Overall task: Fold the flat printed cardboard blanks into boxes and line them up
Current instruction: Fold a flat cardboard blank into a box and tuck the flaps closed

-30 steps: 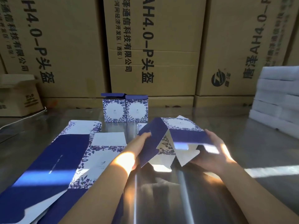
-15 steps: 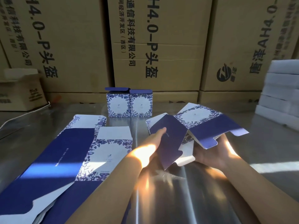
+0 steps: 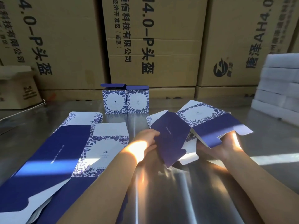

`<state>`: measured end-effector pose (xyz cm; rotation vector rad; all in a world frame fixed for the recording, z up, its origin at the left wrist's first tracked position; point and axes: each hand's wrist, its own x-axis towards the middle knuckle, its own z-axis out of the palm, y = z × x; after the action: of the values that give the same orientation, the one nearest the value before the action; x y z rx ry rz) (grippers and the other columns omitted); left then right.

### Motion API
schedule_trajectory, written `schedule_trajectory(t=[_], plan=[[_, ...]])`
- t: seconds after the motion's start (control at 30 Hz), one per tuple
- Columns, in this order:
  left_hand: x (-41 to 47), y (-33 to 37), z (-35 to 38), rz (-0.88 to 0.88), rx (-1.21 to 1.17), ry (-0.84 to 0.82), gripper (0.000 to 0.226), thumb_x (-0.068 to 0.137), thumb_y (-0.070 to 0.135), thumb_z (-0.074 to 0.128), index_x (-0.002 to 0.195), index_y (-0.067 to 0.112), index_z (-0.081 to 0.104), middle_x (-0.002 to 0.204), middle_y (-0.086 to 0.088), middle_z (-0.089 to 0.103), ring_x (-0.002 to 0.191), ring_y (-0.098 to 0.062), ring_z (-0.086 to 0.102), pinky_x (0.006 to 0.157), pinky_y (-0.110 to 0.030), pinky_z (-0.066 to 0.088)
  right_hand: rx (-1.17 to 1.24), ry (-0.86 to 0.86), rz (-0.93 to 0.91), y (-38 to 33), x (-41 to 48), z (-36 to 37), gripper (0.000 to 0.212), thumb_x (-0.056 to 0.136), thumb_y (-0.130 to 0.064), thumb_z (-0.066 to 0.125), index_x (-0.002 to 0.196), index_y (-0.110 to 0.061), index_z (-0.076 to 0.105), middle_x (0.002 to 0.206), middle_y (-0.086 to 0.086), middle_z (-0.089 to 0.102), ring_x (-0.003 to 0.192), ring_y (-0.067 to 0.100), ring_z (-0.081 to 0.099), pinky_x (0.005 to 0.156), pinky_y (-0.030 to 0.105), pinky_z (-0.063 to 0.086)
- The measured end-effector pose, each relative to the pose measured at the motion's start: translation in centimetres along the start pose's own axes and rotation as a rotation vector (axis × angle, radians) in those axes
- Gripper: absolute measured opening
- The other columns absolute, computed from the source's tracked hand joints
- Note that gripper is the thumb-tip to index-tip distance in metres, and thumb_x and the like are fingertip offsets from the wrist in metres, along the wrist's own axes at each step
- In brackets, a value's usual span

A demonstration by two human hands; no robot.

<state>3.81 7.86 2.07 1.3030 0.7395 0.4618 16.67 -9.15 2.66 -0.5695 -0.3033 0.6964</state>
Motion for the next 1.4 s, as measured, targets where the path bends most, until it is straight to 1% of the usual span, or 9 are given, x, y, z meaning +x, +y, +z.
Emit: schedule_trajectory(t=[0.1, 0.23, 0.43, 0.57, 0.67, 0.8, 0.97, 1.17, 1.4], plan=[[0.0, 0.1, -0.1, -0.017, 0.018, -0.01, 0.03, 0.089, 0.025, 0.061, 0.117, 0.015, 0.057, 0.124, -0.01, 0.057, 0.112, -0.023, 0.056, 0.087, -0.03, 0.051, -0.042, -0.161, 0.124, -0.5, -0.3, -0.1, 0.044, 0.041, -0.027, 0.089, 0.082, -0.013, 0.078, 0.093, 0.006, 0.074, 0.08, 0.024, 0.072, 0.07, 0.043, 0.056], [-0.1, 0.3, -0.3, -0.019, 0.039, -0.062, 0.041, 0.09, 0.04, 0.056, 0.123, 0.016, 0.058, 0.127, -0.005, 0.058, 0.112, -0.023, 0.057, 0.096, -0.036, 0.049, -0.072, -0.204, 0.279, -1.0, 0.1, -0.3, 0.05, 0.089, -0.05, 0.043, 0.107, -0.013, 0.071, 0.112, 0.011, 0.069, 0.099, 0.032, 0.067, 0.083, 0.046, 0.053], [-0.8, 0.7, -0.7, -0.056, -0.052, -0.125, 0.06, 0.083, 0.065, 0.046, 0.114, 0.016, 0.059, 0.135, -0.015, 0.051, 0.118, -0.03, 0.054, 0.089, -0.035, 0.046, -0.287, -0.215, 0.302, -0.8, 0.2, 0.2, 0.058, 0.078, -0.063, 0.054, 0.12, -0.024, 0.064, 0.114, 0.005, 0.067, 0.099, 0.027, 0.064, 0.083, 0.04, 0.049], [-1.5, 1.1, -1.0, -0.064, -0.168, -0.304, 0.082, 0.073, 0.076, 0.049, 0.123, 0.011, 0.056, 0.073, -0.003, 0.062, 0.064, -0.018, 0.059, 0.062, -0.027, 0.05, -0.487, -0.097, 0.339, 0.1, 0.3, 0.8, 0.082, 0.055, -0.064, 0.076, 0.121, -0.017, 0.064, 0.116, 0.016, 0.067, 0.103, 0.034, 0.066, 0.081, 0.042, 0.05], [-1.6, 1.1, -1.2, -0.068, -0.286, -0.452, 0.091, 0.061, 0.076, 0.059, 0.122, 0.008, 0.059, 0.095, -0.01, 0.069, 0.085, -0.027, 0.066, 0.073, -0.036, 0.053, -0.605, -0.066, 0.316, 0.8, 0.5, 1.1, 0.069, 0.068, -0.056, 0.067, 0.124, -0.015, 0.063, 0.12, 0.018, 0.065, 0.114, 0.034, 0.06, 0.088, 0.042, 0.051], [-2.2, 1.7, -2.4, -0.018, -0.407, -0.617, 0.055, 0.064, 0.057, 0.066, 0.092, 0.011, 0.075, 0.089, -0.012, 0.071, 0.078, -0.028, 0.069, 0.068, -0.036, 0.054, -0.689, -0.058, 0.322, 1.1, 0.6, 0.8, 0.061, 0.071, -0.048, 0.064, 0.122, -0.014, 0.064, 0.12, 0.015, 0.065, 0.111, 0.03, 0.062, 0.087, 0.041, 0.051], [-1.2, 1.7, -3.1, 0.028, -0.385, -0.217, 0.043, 0.081, 0.027, 0.042, 0.05, 0.01, 0.066, 0.055, -0.004, 0.058, 0.043, -0.02, 0.055, 0.048, -0.019, 0.042, -0.595, -0.068, 0.366, 0.4, 0.9, -0.1, 0.045, 0.076, -0.036, 0.063, 0.111, -0.007, 0.068, 0.106, 0.014, 0.071, 0.084, 0.027, 0.07, 0.072, 0.032, 0.058], [-1.5, 1.8, -2.1, 0.009, -0.372, 0.021, 0.028, 0.081, 0.0, 0.032, 0.056, 0.013, 0.031, 0.041, -0.005, 0.034, 0.025, -0.014, 0.036, 0.037, -0.011, 0.033, -0.628, -0.043, 0.417, -0.3, 1.2, -0.8, 0.044, 0.076, -0.034, 0.062, 0.111, -0.007, 0.064, 0.098, 0.014, 0.067, 0.077, 0.029, 0.065, 0.067, 0.032, 0.053], [-0.6, 1.5, -1.7, 0.001, -0.157, 0.203, 0.033, 0.082, 0.003, 0.048, 0.053, 0.011, 0.035, 0.069, -0.005, 0.036, 0.064, -0.019, 0.038, 0.063, -0.026, 0.031, -0.768, 0.027, 0.355, 0.1, 1.3, -0.7, 0.049, 0.083, -0.044, 0.057, 0.116, -0.01, 0.064, 0.106, 0.014, 0.063, 0.094, 0.032, 0.058, 0.077, 0.036, 0.046]])
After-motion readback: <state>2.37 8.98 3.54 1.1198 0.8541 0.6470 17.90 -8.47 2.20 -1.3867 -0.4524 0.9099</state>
